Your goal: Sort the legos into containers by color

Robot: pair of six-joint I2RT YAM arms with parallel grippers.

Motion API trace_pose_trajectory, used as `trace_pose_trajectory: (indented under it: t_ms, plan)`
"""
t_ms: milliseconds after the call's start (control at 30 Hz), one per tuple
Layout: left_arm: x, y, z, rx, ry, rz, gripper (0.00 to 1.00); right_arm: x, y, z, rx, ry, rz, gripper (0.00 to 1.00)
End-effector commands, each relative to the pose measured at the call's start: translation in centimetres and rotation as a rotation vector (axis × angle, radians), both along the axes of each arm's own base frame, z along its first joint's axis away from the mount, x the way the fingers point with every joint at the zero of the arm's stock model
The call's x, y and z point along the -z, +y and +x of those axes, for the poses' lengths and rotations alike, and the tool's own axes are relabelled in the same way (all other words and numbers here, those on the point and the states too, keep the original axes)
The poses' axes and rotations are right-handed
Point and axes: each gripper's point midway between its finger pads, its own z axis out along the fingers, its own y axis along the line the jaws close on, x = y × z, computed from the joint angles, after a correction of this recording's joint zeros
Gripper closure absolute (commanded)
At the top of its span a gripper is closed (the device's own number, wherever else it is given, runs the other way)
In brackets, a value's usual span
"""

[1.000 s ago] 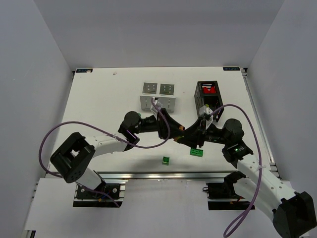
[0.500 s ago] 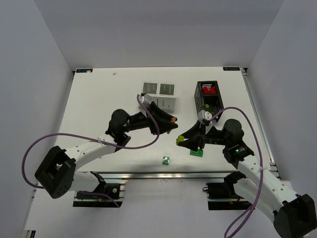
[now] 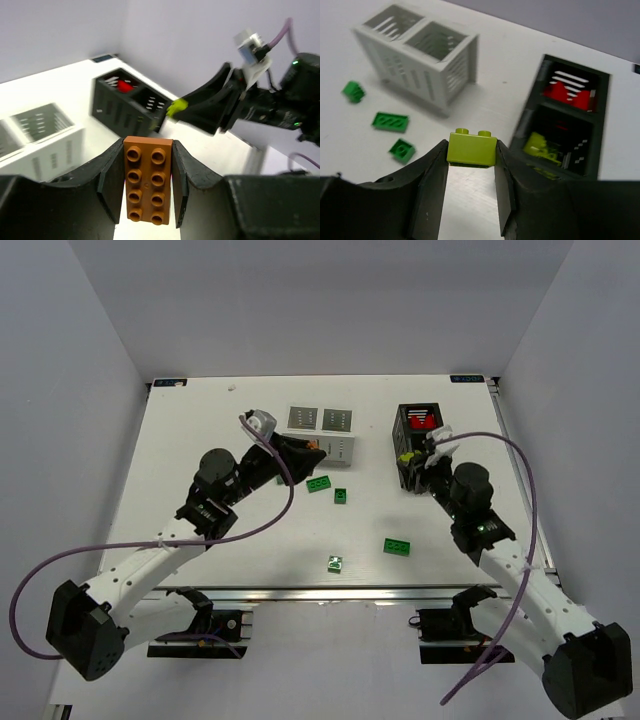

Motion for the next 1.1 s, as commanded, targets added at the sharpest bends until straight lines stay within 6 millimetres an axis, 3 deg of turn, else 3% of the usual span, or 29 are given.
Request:
trace_pose_trajectory:
  t_ms: [0,33,67,200,433,867,1067]
  plan:
    - [-0.1,2.5,2.4,-0.157,0.033,0.015,1.0,-3.5,-3.3,3.7,0.178,-0.021,0.015,1.0]
    - [-0.1,3.1,3.0,-0.171,0.047,0.012,1.0,-2.9,-3.7,4.3,0.188,0.037,0.024,1.0]
    - [0.5,3.2,3.4,-0.173,0.069,0.022,1.0,-4.7,-5.1,5.5,0.226,0.024,0.037,1.0]
    - [0.7,4.4,4.8,-0.196,0.099,-0.005,1.0,-2.7,-5.8,7.6,0.252,0.113,0.02,1.0]
    - [1.3,5.2,6.0,-0.183,0.146,-0.037,1.0,-0.2,-6.4,7.9,0.268,0.135,-0.033,1.0]
    - [0.9,5.1,5.7,-0.156,0.136,-0.045,1.0,3.2,-7.5,9.8,0.326,0.188,-0.125,1.0]
    - [1.0,5.1,5.7,-0.15,0.14,-0.044,1.0,3.6,-7.7,10.0,0.335,0.186,-0.135,0.83]
